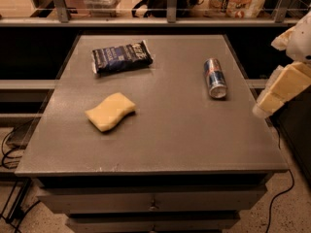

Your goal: Pick redbull can

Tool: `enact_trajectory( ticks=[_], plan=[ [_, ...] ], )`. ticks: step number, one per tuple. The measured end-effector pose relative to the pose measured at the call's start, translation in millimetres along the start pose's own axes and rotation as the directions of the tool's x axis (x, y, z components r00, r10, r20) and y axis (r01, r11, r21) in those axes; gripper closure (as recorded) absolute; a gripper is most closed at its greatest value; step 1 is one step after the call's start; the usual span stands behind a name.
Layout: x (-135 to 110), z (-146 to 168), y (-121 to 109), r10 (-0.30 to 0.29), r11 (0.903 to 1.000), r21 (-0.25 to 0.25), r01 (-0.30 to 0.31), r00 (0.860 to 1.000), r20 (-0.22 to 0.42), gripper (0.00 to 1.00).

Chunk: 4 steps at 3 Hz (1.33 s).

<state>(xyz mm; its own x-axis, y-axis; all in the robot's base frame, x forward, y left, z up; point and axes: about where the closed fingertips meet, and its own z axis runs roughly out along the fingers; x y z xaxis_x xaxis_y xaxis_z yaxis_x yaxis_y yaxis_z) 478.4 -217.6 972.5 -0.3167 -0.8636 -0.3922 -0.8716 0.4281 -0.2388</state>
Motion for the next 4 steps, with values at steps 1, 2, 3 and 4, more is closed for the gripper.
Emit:
enact_trajectory(
  ticks=[1,2,3,4],
  plan=[
    [-16.5,16.3,-32.7,0.075,0.995,0.059,-0.08,0.993,0.087,0.0],
    [-17.3,17.1,-32.4,0.077,0.995,0.057,-0.082,0.993,0.089,0.0],
    [-36.1,37.6,-34.6,0.107,0.9931,0.031,-0.113,0.984,0.142,0.0],
    [-56.9,63.7,-38.8,0.134,0.9905,0.006,-0.138,0.973,0.187,0.0]
  ],
)
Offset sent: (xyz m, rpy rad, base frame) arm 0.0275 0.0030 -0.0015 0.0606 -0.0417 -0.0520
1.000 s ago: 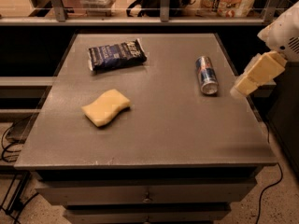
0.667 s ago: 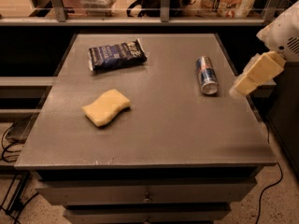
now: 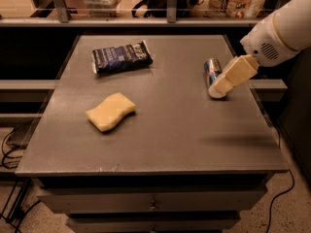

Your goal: Pick redbull can

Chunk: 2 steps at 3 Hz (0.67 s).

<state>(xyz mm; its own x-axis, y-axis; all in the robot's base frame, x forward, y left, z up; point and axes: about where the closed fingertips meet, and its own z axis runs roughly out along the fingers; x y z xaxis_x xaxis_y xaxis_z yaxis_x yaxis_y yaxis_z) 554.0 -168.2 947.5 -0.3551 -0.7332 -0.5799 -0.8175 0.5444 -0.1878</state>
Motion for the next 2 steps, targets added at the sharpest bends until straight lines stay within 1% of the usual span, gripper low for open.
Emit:
enact_trajectory(
  ticks=[1,2],
  plan=[
    [-28.0,48.2,-4.7,0.008,0.9999,0.013,-0.009,0.998,0.055,0.0],
    [-28.0,48.2,-4.7,0.008,0.9999,0.013,-0.009,0.998,0.055,0.0]
  ],
)
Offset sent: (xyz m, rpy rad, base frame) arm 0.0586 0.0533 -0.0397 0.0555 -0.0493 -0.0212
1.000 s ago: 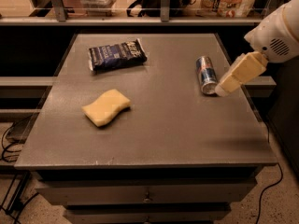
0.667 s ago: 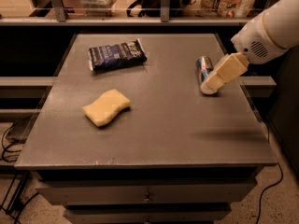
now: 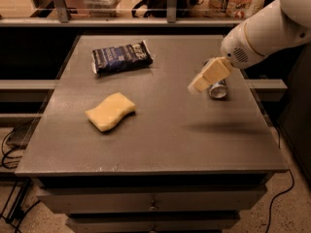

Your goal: Pick redbull can

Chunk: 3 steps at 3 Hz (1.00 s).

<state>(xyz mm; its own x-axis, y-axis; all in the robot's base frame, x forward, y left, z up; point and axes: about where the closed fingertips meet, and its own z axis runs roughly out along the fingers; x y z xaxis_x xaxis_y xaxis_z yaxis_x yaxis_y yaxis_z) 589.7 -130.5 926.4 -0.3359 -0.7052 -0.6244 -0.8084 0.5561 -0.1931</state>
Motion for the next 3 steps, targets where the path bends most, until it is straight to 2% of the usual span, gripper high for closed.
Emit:
enact_trajectory(
  ticks=[1,3],
  plan=[
    [-0.2,10.8,-3.5,0.037,0.9991,0.018,-0.037,0.999,0.018,0.0],
    [18.3,24.0,-32.7,0.15,0.9828,0.099,-0.156,0.987,0.064,0.0]
  ],
)
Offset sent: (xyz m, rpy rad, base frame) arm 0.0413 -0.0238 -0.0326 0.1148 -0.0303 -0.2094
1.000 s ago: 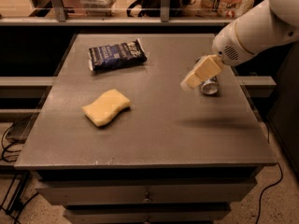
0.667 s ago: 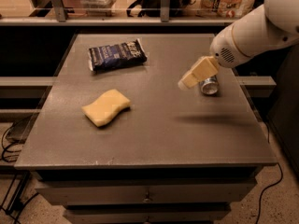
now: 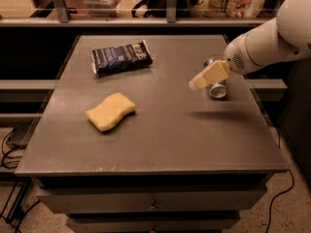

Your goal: Pick redbull can

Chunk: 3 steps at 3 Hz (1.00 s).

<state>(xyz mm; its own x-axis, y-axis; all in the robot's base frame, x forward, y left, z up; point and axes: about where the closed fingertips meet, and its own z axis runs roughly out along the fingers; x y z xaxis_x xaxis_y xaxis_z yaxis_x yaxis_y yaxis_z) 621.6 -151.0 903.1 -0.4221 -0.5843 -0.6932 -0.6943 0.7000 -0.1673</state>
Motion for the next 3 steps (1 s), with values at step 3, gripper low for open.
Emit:
enact_trajectory(
  ticks=[3],
  plan=[
    [24.7,44.3,10.0,0.092,0.9934,-0.066,-0.094,0.995,-0.039,0.18]
  ],
)
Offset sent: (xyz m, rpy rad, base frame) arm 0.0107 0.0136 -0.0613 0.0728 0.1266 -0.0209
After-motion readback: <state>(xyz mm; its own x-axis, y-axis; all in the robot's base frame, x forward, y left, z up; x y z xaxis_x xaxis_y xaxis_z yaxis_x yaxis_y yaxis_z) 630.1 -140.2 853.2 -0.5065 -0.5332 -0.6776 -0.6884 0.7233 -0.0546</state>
